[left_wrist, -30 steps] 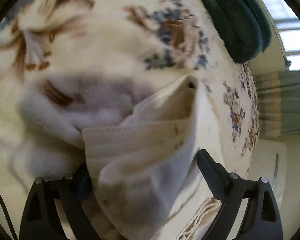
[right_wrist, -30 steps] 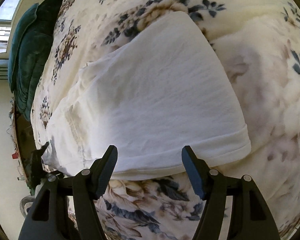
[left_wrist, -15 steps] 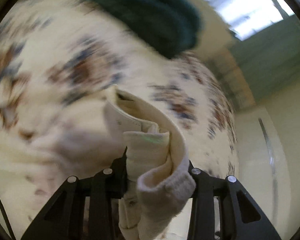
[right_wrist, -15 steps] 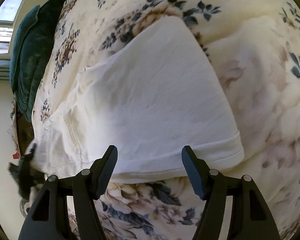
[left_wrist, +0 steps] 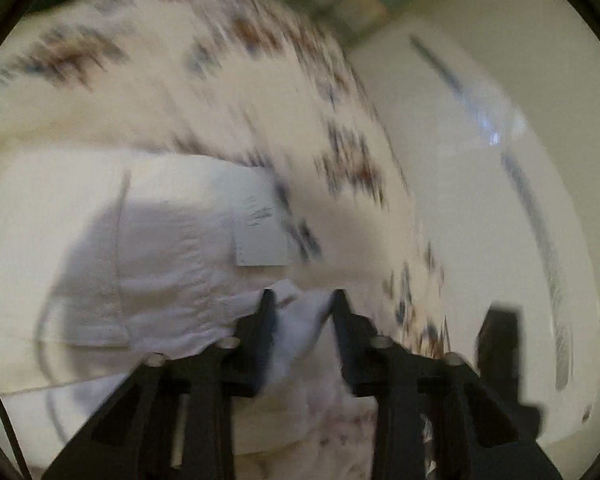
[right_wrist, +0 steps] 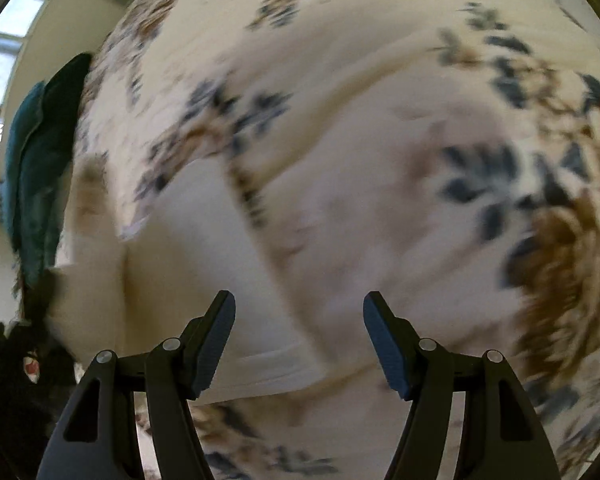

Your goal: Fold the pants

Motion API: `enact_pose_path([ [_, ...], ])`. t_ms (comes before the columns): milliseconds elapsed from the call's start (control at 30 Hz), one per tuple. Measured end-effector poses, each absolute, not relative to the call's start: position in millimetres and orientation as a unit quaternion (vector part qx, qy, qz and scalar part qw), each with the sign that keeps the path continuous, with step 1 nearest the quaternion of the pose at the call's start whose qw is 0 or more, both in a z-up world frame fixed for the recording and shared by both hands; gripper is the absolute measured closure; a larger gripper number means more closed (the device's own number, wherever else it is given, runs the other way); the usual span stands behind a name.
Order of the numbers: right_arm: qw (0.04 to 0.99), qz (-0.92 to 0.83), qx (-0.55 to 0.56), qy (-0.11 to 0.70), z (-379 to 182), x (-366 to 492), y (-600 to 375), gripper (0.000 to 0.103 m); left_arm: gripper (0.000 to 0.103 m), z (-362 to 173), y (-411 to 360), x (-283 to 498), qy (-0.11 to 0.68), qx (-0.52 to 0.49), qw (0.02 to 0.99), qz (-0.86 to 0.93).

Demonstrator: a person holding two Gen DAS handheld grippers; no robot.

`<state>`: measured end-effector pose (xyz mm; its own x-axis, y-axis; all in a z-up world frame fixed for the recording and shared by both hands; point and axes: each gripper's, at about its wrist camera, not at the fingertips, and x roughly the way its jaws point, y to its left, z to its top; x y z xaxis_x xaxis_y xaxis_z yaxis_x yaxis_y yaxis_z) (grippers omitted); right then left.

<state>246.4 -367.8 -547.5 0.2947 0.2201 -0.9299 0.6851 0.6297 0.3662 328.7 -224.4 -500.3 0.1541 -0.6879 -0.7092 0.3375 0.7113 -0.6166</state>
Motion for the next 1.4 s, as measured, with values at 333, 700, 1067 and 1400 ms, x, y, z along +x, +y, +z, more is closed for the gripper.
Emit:
enact_pose_path([
  [333,0.696,-0.144,0.413,0.57,-550.2,228.0,-423.6,0.034,0.031,-503.8,-247.0,281.1,0.619,-0.095,0.709,-0.325],
  [700,0.669,0.023,0.474,0.572,-554.3,294.9,-365.1,0.026,0.002,-454.8,-95.1,327.2,0.557,-0.027,0.821,-0.121],
  [1067,0.67,0.011,0.505,0.544,-605.4,326.9,-304.0,0.077,0.002,-495.9,-50.7,361.8,0.576,-0.02,0.816,-0.044],
  [1400,0.715,-0.064,0.446,0.534,-568.2,255.5,-328.8,0.075,0.002,-494.0,-64.3,361.3,0.557,-0.043,0.826,-0.071],
])
